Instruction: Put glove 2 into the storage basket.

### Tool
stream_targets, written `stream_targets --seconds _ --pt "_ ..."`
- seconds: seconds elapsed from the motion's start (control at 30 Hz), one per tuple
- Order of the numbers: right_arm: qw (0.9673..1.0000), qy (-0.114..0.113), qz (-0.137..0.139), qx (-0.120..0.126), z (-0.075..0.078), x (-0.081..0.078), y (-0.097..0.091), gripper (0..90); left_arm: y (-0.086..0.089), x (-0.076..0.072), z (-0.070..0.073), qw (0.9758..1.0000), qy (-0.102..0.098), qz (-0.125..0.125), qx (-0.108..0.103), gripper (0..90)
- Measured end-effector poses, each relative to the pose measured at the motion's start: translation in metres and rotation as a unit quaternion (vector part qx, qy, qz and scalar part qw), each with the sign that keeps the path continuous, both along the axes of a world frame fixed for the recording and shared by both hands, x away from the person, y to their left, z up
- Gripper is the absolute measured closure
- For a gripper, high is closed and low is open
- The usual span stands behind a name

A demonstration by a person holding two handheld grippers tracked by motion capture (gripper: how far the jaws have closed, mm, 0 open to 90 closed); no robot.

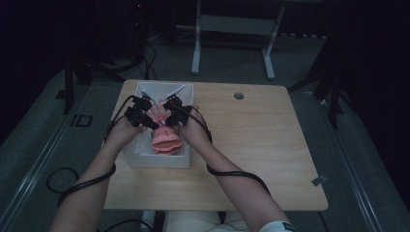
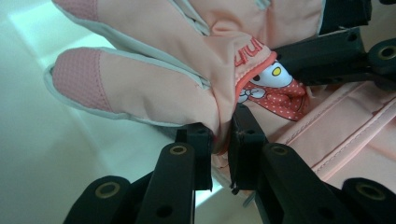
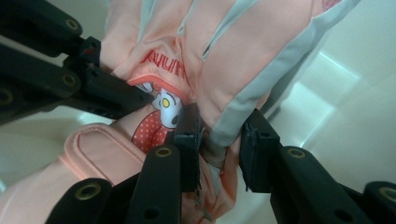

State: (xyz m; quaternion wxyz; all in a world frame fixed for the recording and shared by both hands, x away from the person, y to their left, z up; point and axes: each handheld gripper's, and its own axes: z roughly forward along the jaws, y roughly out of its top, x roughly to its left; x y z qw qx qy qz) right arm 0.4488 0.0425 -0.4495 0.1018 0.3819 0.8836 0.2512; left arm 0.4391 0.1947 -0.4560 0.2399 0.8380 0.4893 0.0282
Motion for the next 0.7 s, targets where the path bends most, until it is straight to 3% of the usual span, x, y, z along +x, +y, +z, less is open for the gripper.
stream_targets --seconds 0.1,0.23,0.37,0.47,0.53,0.7 --pt "0.9999 0.004 -0.010 -0.012 -0.002 0.002 0.003 70.8 -0.001 0.003 -0.002 0.9999 0.014 0.000 0.002 80.6" --pt "0.9993 0.009 -0.014 -0.034 -0.004 0.003 0.008 68.1 -0.008 0.005 -0.005 0.9992 0.021 -0.005 0.035 80.1" --pt "0.9987 0.007 -0.014 -0.048 -0.005 0.002 0.010 64.5 -0.010 0.007 -0.008 0.9988 0.029 0.003 0.040 78.2" --pt "0.9994 0.010 -0.015 -0.029 -0.002 0.003 0.006 58.4 -0.012 0.007 -0.010 0.9979 0.035 0.012 0.053 75.7" --pt "0.9996 -0.003 -0.010 -0.025 0.001 0.001 0.005 53.8 -0.015 0.008 -0.012 0.9972 0.032 0.014 0.067 73.4" --pt "1.0000 -0.005 -0.001 -0.007 0.006 0.001 -0.002 51.7 -0.019 0.010 -0.014 0.9979 0.029 0.019 0.055 71.3"
